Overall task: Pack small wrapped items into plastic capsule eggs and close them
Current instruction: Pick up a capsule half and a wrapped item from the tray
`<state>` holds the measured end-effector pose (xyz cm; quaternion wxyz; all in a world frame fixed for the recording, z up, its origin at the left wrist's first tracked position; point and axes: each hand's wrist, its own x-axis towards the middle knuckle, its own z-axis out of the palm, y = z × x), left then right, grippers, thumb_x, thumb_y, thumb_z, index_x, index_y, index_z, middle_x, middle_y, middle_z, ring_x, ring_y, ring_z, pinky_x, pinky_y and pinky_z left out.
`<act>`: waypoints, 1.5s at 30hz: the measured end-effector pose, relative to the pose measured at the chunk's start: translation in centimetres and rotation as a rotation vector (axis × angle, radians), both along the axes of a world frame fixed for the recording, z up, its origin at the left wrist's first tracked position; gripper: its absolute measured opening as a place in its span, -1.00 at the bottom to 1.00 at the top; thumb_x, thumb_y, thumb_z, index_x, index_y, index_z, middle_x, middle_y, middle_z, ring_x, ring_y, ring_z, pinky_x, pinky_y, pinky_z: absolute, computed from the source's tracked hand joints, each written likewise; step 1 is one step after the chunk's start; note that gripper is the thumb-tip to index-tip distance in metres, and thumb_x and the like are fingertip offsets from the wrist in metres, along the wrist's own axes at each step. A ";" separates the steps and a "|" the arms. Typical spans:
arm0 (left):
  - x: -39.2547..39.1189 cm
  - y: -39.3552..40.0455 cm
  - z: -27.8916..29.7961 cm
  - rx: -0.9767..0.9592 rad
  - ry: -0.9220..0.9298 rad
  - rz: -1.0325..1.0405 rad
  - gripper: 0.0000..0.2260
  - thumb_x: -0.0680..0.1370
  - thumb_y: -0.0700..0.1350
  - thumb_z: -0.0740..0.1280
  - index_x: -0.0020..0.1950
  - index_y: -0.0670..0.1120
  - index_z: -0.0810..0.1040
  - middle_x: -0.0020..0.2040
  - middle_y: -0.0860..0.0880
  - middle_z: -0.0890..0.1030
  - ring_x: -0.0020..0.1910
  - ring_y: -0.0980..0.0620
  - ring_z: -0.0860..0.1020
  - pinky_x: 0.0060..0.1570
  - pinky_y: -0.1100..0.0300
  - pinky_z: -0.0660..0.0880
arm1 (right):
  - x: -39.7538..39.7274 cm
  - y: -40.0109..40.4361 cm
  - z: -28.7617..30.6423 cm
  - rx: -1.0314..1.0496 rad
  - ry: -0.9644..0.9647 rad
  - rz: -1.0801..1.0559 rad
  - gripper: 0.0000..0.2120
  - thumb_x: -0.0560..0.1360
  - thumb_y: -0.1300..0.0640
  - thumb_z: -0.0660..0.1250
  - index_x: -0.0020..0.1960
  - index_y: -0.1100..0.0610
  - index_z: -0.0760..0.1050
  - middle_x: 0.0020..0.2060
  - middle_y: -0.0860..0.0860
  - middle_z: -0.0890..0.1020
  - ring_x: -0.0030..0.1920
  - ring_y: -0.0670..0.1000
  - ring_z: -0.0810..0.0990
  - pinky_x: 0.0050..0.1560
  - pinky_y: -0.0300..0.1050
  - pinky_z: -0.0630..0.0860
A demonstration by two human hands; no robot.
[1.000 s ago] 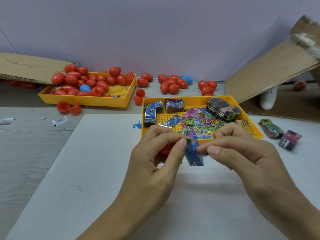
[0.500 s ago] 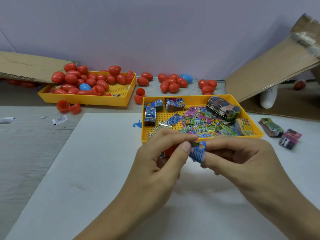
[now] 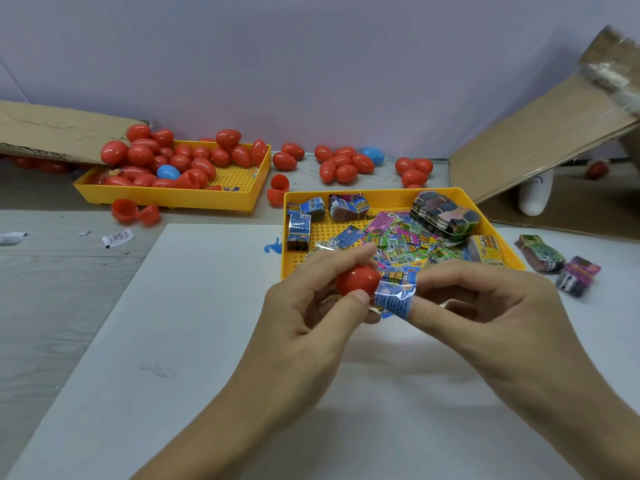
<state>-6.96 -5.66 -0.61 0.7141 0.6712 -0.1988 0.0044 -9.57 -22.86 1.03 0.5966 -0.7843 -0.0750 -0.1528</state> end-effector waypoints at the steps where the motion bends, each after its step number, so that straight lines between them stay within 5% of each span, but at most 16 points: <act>1: 0.0 0.0 0.1 -0.004 -0.002 -0.010 -0.66 0.48 -0.26 0.27 0.18 0.00 0.65 0.05 -0.10 0.61 -0.08 -0.01 0.67 -0.10 0.32 0.57 | 0.0 0.0 0.0 0.002 0.001 0.001 -0.83 0.26 0.10 0.50 -0.23 -0.15 0.68 -0.31 -0.06 0.69 -0.39 -0.08 0.59 -0.40 -0.14 0.50; 14: -0.4 -0.1 0.2 0.081 -0.059 -0.014 -0.68 0.51 -0.24 0.30 0.22 -0.02 0.63 0.10 0.01 0.60 -0.04 0.07 0.65 -0.05 0.31 0.56 | 0.0 -0.2 0.1 -0.105 -0.026 -0.019 -0.79 0.28 0.01 0.60 -0.13 -0.11 0.66 -0.30 -0.09 0.68 -0.32 -0.06 0.62 -0.45 -0.23 0.48; 18: -0.3 -0.2 0.2 0.095 -0.073 0.003 -0.68 0.50 -0.24 0.33 0.21 0.02 0.64 0.09 0.02 0.56 -0.08 0.08 0.65 -0.04 0.28 0.57 | 0.1 -0.3 -0.1 -0.092 -0.041 -0.019 -0.81 0.29 0.08 0.49 -0.14 -0.14 0.65 -0.29 -0.11 0.68 -0.31 -0.07 0.62 -0.43 -0.25 0.49; 23: -0.2 -0.2 0.1 0.090 -0.080 0.014 -0.68 0.50 -0.23 0.34 0.21 0.00 0.63 0.06 0.00 0.53 -0.12 0.12 0.64 -0.06 0.25 0.60 | 0.2 -0.4 0.0 -0.095 -0.030 0.005 -0.80 0.27 -0.05 0.60 -0.15 -0.04 0.68 -0.24 -0.04 0.67 -0.28 -0.04 0.62 -0.42 -0.08 0.48; 28: -0.2 0.0 0.3 0.072 -0.047 -0.021 -0.69 0.51 -0.20 0.29 0.22 -0.01 0.63 0.08 -0.03 0.54 -0.14 0.08 0.66 -0.09 0.29 0.59 | 0.2 -0.5 -0.1 -0.149 -0.071 0.050 -0.90 0.32 0.18 0.47 -0.20 0.02 0.67 -0.24 -0.08 0.64 -0.28 -0.01 0.59 -0.44 -0.08 0.45; 37: -0.1 -0.4 -0.1 0.043 -0.071 0.010 -0.71 0.49 -0.20 0.36 0.20 -0.05 0.64 0.05 -0.09 0.54 -0.08 0.08 0.63 -0.09 0.24 0.62 | 0.2 -0.6 -0.3 -0.238 -0.110 0.047 -0.92 0.34 0.18 0.47 -0.20 0.02 0.67 -0.21 -0.07 0.64 -0.27 0.02 0.58 -0.46 -0.03 0.44; 41: -0.3 -0.5 -0.2 0.024 -0.144 0.041 -0.68 0.52 -0.20 0.36 0.28 -0.04 0.60 0.01 -0.08 0.56 -0.06 0.03 0.66 -0.08 0.21 0.64 | 0.1 -0.5 0.0 -0.051 -0.012 0.037 -0.87 0.28 0.02 0.52 -0.17 -0.04 0.67 -0.22 -0.03 0.68 -0.28 -0.05 0.63 -0.41 -0.19 0.51; 45: -0.5 -0.5 -0.4 0.034 -0.208 0.089 -0.75 0.54 -0.13 0.42 0.21 0.04 0.58 0.00 0.02 0.63 -0.02 -0.02 0.68 -0.07 0.24 0.61 | -0.1 -0.1 0.0 0.165 0.096 0.055 -0.85 0.28 0.17 0.49 -0.18 0.01 0.62 -0.23 0.09 0.72 -0.29 0.10 0.71 -0.42 -0.20 0.56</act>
